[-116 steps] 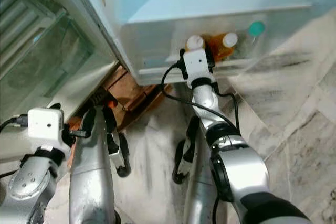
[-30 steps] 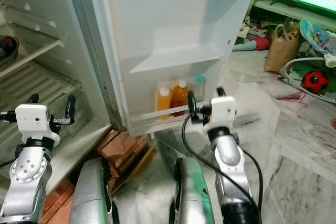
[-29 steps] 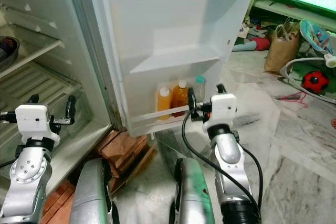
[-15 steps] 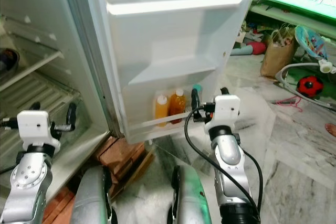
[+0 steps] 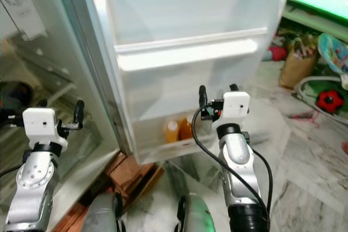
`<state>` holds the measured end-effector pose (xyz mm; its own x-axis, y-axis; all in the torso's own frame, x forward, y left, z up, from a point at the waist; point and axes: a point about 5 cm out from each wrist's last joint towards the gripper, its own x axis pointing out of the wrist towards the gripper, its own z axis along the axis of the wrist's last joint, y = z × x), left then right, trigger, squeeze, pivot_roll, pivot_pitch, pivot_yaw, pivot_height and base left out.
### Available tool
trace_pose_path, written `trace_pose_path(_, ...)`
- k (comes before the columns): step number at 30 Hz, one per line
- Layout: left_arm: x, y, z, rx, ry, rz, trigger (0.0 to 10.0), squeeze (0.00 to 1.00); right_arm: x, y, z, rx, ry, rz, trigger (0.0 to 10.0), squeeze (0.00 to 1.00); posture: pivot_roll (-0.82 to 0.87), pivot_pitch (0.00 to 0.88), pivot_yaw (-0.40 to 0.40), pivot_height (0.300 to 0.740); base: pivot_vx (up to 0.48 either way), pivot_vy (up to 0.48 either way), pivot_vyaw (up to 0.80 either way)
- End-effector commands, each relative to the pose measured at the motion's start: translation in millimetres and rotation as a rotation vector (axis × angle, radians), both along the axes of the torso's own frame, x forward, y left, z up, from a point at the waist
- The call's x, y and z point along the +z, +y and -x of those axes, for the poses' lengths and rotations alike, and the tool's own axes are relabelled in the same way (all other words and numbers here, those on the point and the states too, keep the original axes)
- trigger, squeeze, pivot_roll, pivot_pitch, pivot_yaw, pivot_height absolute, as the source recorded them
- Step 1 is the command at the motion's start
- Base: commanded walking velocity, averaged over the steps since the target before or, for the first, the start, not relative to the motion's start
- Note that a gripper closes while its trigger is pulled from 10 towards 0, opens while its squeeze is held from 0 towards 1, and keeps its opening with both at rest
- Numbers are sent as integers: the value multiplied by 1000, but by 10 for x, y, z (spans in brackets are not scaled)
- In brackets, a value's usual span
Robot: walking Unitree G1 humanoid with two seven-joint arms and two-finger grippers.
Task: Restocking fridge
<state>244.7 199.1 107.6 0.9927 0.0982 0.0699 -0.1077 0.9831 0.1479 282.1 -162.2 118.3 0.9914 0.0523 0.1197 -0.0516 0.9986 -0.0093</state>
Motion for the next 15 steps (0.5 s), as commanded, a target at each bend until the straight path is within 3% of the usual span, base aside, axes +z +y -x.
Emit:
trace_pose_path(1, -4, -22, -2, -5, 4, 0, 10000, 0, -6, -29, -8, -6, 7, 3, 10000, 0, 33, 4, -66, 740, 0, 0, 0)
trace_pose_path(9, -35, -21, 36, 7, 16, 2, 10000, 0, -76, -30, 27, -4, 58, -16, 10000, 0, 31, 10, -71, 740, 0, 0, 0)
trace_pose_path(12, -53, -49, 34, 15, 26, 7, 10000, 0, -200, -69, 61, -9, 151, -41, 10000, 0, 27, 12, -76, 740, 0, 0, 0)
trace_pose_path(13, -64, -58, 27, 20, 32, 4, 10000, 0, -325, -93, 106, -5, 236, -49, 10000, 0, 27, 12, -77, 740, 0, 0, 0)
trace_pose_path(15, -68, -59, 25, 23, 35, 2, 10000, 0, -363, -101, 122, -4, 261, -54, 10000, 0, 27, 12, -77, 740, 0, 0, 0)
